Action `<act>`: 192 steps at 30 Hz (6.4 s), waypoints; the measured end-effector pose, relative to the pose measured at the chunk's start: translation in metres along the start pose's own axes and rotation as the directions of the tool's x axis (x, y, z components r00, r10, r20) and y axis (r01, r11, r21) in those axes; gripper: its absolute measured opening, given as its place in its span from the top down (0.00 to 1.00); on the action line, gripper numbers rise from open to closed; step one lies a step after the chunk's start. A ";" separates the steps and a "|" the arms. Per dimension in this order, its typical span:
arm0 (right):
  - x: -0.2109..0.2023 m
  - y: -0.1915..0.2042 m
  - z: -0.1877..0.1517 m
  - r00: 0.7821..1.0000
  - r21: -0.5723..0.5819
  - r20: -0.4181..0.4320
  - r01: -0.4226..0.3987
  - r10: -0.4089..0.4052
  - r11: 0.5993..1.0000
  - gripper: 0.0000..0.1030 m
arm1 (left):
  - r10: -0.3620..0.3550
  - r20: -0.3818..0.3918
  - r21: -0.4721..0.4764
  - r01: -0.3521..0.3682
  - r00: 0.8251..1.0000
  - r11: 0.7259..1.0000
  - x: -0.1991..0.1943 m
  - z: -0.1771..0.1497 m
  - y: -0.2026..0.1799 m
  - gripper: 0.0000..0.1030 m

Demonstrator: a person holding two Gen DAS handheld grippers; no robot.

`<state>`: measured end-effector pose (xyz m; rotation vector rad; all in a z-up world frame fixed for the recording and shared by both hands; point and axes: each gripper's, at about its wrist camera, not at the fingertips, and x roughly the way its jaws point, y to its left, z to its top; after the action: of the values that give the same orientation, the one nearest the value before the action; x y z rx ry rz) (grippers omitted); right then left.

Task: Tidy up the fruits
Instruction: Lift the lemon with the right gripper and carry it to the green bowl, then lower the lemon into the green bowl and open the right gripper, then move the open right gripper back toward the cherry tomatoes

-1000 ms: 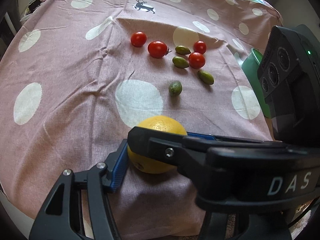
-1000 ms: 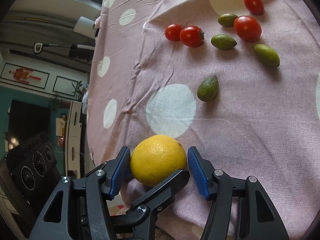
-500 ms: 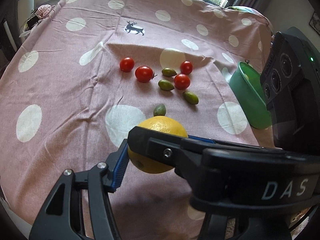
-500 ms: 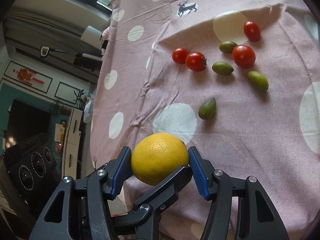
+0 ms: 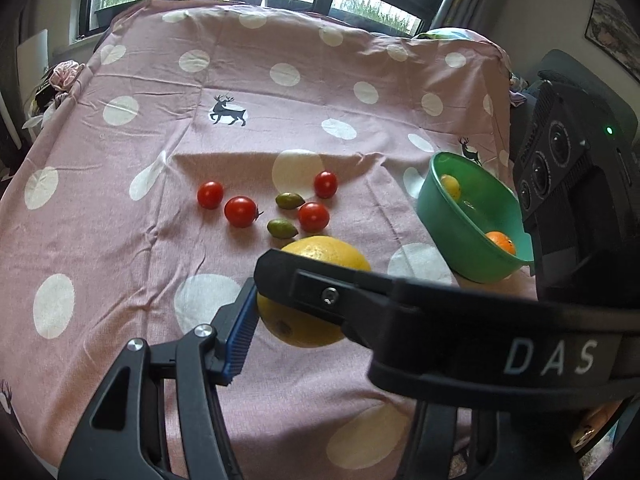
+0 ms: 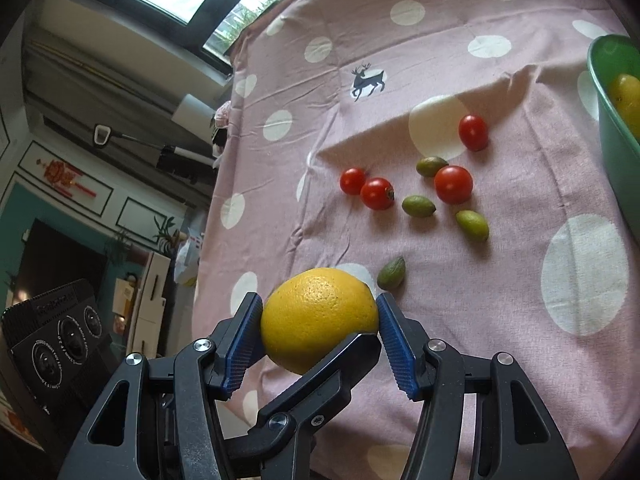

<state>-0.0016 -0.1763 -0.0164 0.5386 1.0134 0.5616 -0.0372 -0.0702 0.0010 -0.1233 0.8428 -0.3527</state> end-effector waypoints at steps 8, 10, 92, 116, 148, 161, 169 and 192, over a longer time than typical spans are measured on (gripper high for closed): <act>-0.025 -0.009 0.007 0.997 0.023 0.076 0.013 -0.015 1.000 0.40 | -0.040 0.021 0.047 0.039 0.999 0.998 0.004 0.014 -0.018 0.46; -0.031 -0.012 0.010 0.995 0.036 0.096 0.012 -0.015 0.999 0.40 | -0.045 0.023 0.060 0.044 0.999 0.997 0.005 0.018 -0.025 0.46; -0.184 -0.165 0.002 0.794 0.553 0.464 0.087 -0.393 0.829 0.43 | -0.400 -0.240 0.262 0.456 0.884 0.851 0.132 0.052 -0.198 0.45; -0.189 -0.158 0.000 0.744 0.567 0.474 0.151 -0.471 0.809 0.43 | -0.316 -0.211 0.243 0.363 0.925 0.900 0.125 0.054 -0.182 0.31; -0.127 -0.056 0.017 0.733 0.287 0.452 0.419 -0.508 0.861 0.43 | 0.208 0.095 -0.123 -0.196 0.973 0.973 0.014 0.034 0.042 0.22; -0.044 -0.042 0.030 0.875 0.173 0.261 0.373 -0.407 0.912 0.43 | 0.193 -0.003 -0.181 -0.191 0.981 0.965 0.045 0.033 0.069 0.32; -0.013 -0.040 0.038 0.910 0.155 0.158 0.360 -0.383 0.920 0.52 | 0.112 -0.025 -0.227 -0.114 0.993 0.967 0.062 0.049 0.084 0.48; 0.049 -0.066 0.085 0.926 0.156 -0.039 0.378 -0.377 0.913 0.60 | 0.062 -0.174 -0.275 -0.109 0.983 0.955 0.117 0.072 0.095 0.56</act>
<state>0.1066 -0.2060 -0.0537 0.4655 1.1426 0.1375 0.1128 -0.0253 -0.0572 -0.3276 1.0566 -0.1592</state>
